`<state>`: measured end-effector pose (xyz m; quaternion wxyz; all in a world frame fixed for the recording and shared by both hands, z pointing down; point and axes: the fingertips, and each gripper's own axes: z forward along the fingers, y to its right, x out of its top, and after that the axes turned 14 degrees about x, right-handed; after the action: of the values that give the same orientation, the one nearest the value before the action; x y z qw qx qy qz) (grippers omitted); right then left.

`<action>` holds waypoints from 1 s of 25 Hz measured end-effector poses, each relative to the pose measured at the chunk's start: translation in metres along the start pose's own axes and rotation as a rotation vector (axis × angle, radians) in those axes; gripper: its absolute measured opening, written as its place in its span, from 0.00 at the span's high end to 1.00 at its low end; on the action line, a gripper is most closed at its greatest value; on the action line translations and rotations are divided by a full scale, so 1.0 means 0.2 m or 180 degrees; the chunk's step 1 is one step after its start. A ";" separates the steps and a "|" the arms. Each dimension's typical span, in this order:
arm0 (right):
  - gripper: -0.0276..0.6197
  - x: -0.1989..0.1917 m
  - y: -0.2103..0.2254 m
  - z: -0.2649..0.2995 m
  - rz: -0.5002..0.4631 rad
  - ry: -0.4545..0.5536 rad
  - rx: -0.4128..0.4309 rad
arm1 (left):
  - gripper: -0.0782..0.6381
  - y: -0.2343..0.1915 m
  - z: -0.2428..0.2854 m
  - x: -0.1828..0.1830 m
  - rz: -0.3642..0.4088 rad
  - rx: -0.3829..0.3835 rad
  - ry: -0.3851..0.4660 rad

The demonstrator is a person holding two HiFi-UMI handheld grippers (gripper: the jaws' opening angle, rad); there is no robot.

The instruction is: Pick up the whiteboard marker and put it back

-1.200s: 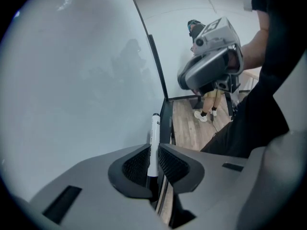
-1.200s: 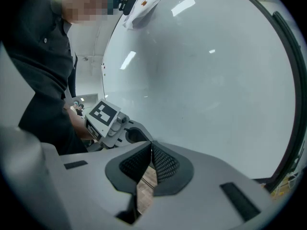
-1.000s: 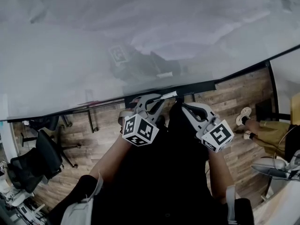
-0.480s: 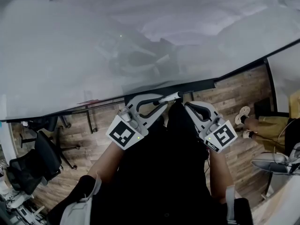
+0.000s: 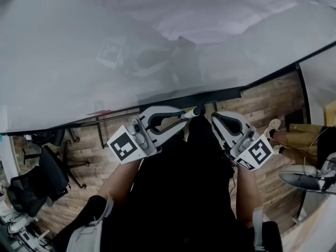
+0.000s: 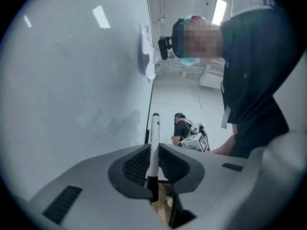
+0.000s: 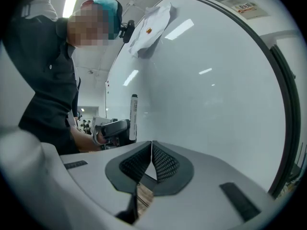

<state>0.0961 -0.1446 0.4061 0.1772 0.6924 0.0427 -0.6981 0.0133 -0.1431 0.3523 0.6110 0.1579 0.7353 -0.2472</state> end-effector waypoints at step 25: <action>0.93 0.14 -0.15 -0.18 -0.0187 -0.0032 -0.0021 | 0.79 0.12 0.01 -0.04 -0.0495 -0.0090 -0.0081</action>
<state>0.1219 -0.1104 0.3708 0.1592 0.6867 0.0644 -0.7064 0.0289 -0.1238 0.3555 0.6014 0.0885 0.7409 -0.2854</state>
